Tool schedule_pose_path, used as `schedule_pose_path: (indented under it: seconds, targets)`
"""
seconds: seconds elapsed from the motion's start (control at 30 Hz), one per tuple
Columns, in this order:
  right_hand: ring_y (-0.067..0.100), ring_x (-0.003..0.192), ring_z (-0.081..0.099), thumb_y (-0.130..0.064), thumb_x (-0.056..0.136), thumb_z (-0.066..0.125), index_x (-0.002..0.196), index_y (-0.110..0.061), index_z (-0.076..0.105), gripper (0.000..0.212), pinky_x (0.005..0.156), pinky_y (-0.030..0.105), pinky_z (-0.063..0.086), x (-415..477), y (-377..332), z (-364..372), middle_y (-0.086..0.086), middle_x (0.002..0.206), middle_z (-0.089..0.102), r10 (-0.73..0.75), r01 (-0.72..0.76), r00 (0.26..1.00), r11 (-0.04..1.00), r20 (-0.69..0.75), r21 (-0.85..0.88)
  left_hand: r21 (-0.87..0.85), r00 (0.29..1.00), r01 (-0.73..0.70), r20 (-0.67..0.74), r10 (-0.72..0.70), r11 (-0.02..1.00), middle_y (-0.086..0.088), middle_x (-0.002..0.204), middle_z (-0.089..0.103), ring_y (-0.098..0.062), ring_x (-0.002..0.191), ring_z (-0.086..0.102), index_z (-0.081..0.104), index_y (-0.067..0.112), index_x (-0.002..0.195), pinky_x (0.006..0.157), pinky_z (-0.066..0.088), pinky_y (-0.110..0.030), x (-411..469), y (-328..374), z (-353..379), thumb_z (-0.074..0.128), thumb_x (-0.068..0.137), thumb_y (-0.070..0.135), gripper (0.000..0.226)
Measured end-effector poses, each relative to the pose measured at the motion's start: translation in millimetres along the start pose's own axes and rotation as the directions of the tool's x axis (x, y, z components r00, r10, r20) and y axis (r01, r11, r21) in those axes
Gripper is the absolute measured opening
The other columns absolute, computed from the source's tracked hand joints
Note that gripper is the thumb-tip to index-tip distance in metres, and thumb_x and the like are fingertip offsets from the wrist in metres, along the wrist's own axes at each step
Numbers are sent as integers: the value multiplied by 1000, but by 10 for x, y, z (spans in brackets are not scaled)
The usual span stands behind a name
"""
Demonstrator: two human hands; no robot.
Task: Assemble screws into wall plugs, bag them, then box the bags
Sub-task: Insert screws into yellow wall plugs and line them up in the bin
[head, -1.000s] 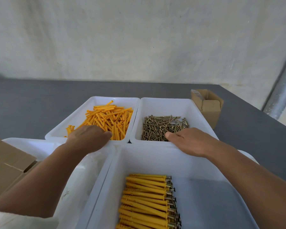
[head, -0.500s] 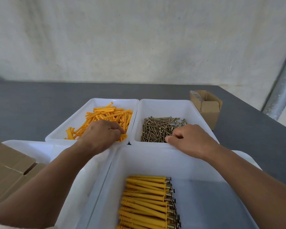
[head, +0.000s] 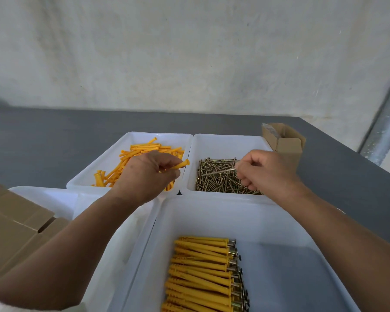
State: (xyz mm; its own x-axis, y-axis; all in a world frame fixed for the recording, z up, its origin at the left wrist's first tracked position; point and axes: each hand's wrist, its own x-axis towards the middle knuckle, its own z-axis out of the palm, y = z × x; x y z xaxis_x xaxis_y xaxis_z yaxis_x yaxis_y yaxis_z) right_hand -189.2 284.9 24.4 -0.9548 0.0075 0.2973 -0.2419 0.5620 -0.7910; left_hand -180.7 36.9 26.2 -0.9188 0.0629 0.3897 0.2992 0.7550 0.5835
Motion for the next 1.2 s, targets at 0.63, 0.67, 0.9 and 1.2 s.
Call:
schedule_pose_path:
  seconds: [0.63,0.67,0.9,1.2]
  targets:
    - [10,51,62,-14,87,64,69,-14,68,19,45,21,48,-21,-166,-26,4,65,71,104,-94,995,916,-5,389,29,995,-32,96,29,999,5,90,57,-8,83,53,69,42,99,70,38,-18,-35,37,36,66,89,27,18]
    - [10,52,62,-15,87,64,68,-15,68,20,46,21,48,-24,-164,-23,4,65,71,100,-92,995,917,0,387,30,995,-36,98,32,999,6,90,58,-7,83,53,68,43,98,69,37,-17,-38,45,35,66,89,27,18]
    - [11,51,62,-15,88,64,69,-14,68,20,45,21,48,-28,-182,-27,3,64,70,94,-82,996,914,-11,398,53,994,-43,98,37,998,7,91,58,-3,83,52,71,39,103,66,34,-12,-50,72,33,66,89,28,18]
    - [10,50,61,-15,89,64,71,-13,68,18,44,21,48,-31,-200,-35,2,63,70,91,-78,996,910,-12,408,51,995,-38,91,33,998,8,89,57,-4,81,53,72,38,103,66,34,-12,-66,86,46,68,88,29,18]
